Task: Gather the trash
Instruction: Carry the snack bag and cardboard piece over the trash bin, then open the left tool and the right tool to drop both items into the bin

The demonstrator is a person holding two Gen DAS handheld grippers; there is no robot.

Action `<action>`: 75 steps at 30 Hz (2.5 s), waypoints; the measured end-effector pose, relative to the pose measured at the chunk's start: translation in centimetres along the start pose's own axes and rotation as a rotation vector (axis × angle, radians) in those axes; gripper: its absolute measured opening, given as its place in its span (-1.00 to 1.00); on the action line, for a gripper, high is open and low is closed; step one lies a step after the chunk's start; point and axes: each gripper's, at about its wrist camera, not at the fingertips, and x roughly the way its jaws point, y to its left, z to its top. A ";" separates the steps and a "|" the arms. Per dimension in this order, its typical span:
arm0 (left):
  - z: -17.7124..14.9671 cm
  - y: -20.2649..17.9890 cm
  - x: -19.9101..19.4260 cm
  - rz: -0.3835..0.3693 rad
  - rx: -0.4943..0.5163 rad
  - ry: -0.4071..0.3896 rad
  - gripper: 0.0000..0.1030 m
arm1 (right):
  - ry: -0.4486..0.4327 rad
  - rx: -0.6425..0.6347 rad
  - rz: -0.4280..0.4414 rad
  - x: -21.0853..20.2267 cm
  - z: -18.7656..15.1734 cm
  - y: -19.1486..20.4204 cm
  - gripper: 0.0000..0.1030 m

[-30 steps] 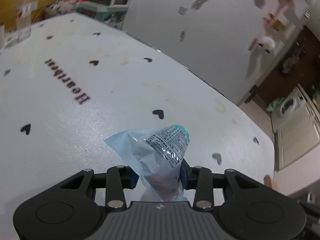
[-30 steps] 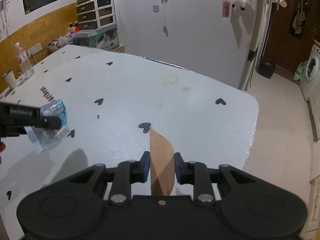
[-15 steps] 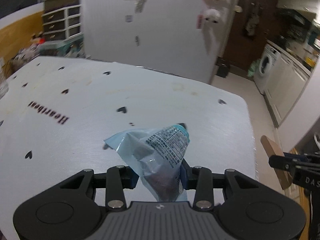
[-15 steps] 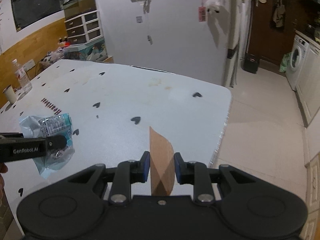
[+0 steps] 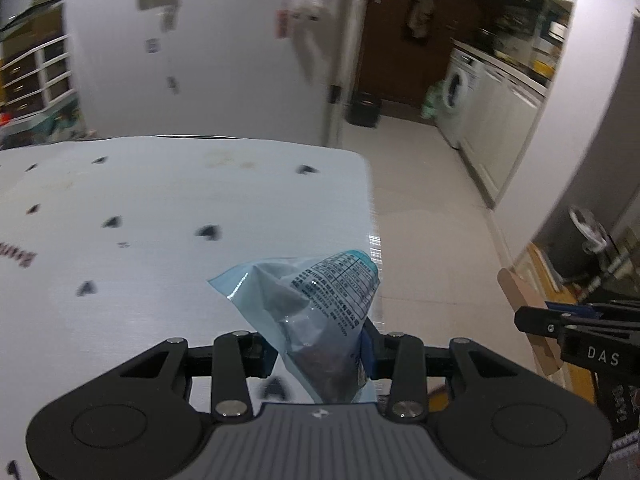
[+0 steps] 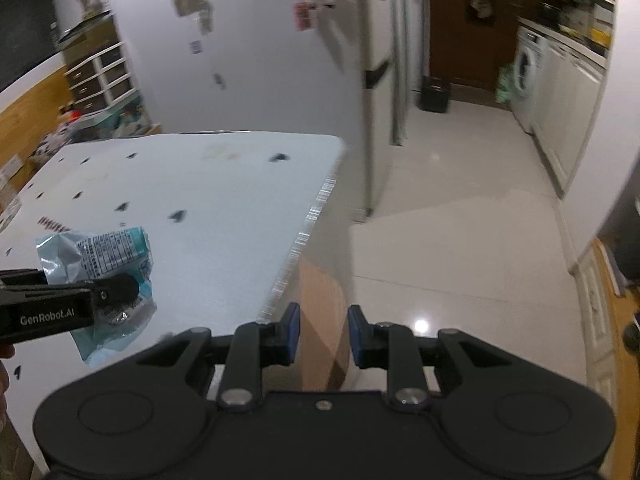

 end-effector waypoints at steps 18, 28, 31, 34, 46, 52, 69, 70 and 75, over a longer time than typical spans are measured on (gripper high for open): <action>-3.8 -15.0 7.9 -0.137 0.136 0.183 -0.21 | 0.116 0.196 -0.117 -0.4 -8.2 -16.2 -0.49; -8.6 -17.0 13.5 -0.126 0.147 0.313 -0.21 | 0.215 0.279 -0.124 3.2 -13.7 -20.3 -0.49; -10.2 -17.0 15.3 -0.118 0.146 0.348 -0.21 | 0.254 0.286 -0.111 4.6 -15.7 -20.7 -0.49; -11.8 -17.0 17.3 -0.111 0.140 0.383 -0.21 | 0.293 0.296 -0.095 6.4 -17.7 -20.9 -0.49; -18.8 -18.1 25.9 -0.136 0.104 0.499 -0.21 | 0.355 0.325 -0.045 14.4 -21.6 -22.4 -0.49; -22.1 -18.9 30.0 -0.152 0.113 0.556 -0.21 | 0.360 0.334 -0.019 17.6 -21.9 -23.0 -0.49; -25.6 -20.1 35.9 -0.151 0.114 0.695 -0.13 | 0.378 0.347 0.024 22.7 -21.9 -23.6 -0.49; -25.8 -19.9 35.9 -0.150 0.110 0.698 -0.10 | 0.380 0.351 0.027 22.9 -21.8 -23.7 -0.49; -26.2 -19.8 35.8 -0.159 0.076 0.746 0.25 | 0.389 0.355 0.035 24.2 -21.7 -23.8 -0.49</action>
